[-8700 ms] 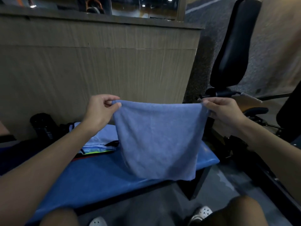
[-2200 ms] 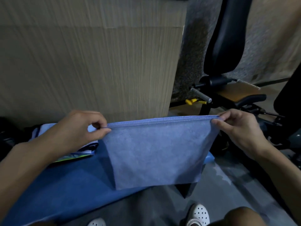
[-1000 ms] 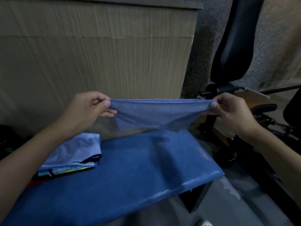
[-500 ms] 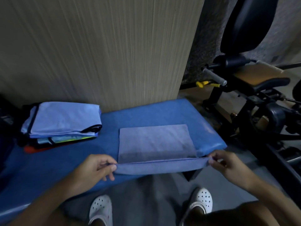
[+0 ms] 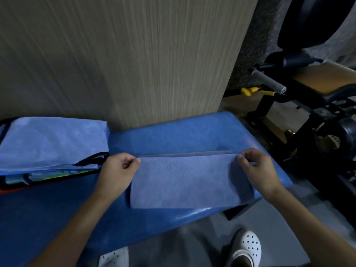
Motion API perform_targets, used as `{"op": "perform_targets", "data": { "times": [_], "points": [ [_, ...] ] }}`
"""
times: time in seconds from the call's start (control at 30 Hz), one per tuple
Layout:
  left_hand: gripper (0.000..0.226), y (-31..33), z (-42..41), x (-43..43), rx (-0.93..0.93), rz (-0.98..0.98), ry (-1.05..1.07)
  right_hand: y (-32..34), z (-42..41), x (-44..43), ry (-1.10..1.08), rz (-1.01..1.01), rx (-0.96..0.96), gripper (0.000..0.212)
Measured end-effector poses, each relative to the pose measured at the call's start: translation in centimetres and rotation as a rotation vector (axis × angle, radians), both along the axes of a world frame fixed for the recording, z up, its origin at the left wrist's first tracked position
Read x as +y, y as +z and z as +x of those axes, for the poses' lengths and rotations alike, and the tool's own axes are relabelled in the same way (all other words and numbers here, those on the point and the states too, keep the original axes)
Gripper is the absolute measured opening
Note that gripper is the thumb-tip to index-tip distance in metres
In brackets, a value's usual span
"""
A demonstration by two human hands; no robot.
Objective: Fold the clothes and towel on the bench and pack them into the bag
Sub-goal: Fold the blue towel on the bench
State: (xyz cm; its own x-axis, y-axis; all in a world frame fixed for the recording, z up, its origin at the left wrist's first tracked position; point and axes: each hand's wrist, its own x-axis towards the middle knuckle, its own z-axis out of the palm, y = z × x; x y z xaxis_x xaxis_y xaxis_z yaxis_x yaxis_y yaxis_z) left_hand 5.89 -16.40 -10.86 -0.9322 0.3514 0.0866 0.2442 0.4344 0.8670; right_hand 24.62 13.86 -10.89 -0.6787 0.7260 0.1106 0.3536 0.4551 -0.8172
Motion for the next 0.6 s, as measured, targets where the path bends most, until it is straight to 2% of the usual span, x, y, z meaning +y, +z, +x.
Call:
{"op": "perform_targets", "data": {
  "times": [0.27,0.6],
  "points": [
    [0.02,-1.5,-1.8,1.7,0.081,-0.15,0.074,-2.2,-2.8,1.1,-0.061,0.223,-0.128,0.011],
    [0.017,-1.5,-2.0,2.3,0.083,-0.229,0.062,-1.1,-3.6,0.6,-0.115,0.247,-0.327,0.016]
  ]
}}
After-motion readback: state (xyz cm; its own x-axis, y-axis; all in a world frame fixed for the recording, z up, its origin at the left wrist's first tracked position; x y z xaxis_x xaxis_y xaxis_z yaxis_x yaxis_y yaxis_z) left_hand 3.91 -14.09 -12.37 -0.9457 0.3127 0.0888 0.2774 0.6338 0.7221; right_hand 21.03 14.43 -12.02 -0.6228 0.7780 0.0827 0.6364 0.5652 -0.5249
